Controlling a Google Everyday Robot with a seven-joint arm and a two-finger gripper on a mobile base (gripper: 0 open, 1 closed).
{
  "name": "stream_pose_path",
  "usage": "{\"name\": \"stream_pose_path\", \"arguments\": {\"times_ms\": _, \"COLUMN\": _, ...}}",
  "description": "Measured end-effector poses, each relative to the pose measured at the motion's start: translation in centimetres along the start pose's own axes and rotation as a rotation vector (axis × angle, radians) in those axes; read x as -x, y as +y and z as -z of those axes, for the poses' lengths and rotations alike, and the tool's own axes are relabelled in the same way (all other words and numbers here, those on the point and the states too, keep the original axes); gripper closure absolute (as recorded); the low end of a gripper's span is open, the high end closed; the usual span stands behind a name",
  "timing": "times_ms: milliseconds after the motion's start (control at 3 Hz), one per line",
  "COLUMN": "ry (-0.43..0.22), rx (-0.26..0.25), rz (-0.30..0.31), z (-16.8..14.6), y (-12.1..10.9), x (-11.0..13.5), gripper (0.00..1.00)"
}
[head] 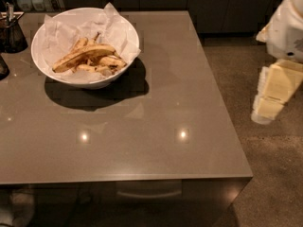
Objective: Pick banana from white bowl
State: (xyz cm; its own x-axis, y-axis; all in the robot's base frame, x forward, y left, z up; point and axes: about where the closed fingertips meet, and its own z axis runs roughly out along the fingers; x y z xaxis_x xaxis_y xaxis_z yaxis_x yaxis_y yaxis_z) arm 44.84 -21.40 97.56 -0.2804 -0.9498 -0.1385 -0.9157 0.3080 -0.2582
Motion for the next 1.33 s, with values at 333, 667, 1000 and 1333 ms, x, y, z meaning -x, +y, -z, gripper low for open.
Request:
{"name": "stream_pose_path", "arguments": {"times_ms": 333, "ry": 0.063, "rx": -0.031, "rz": -0.027, "z": -0.9, "y": -2.2, "x": 2.6, "gripper": 0.0}}
{"name": "stream_pose_path", "arguments": {"times_ms": 667, "ry": 0.082, "rx": -0.057, "rz": 0.021, "z": -1.5, "y": -4.2, "x": 5.9, "gripper": 0.0}}
{"name": "stream_pose_path", "arguments": {"times_ms": 1000, "ry": 0.073, "rx": -0.069, "rz": 0.019, "z": -1.4, "y": -4.5, "x": 6.1, "gripper": 0.0}}
{"name": "stream_pose_path", "arguments": {"times_ms": 1333, "ry": 0.02, "rx": -0.044, "rz": 0.076, "z": -2.0, "y": -6.1, "x": 9.2, "gripper": 0.0}}
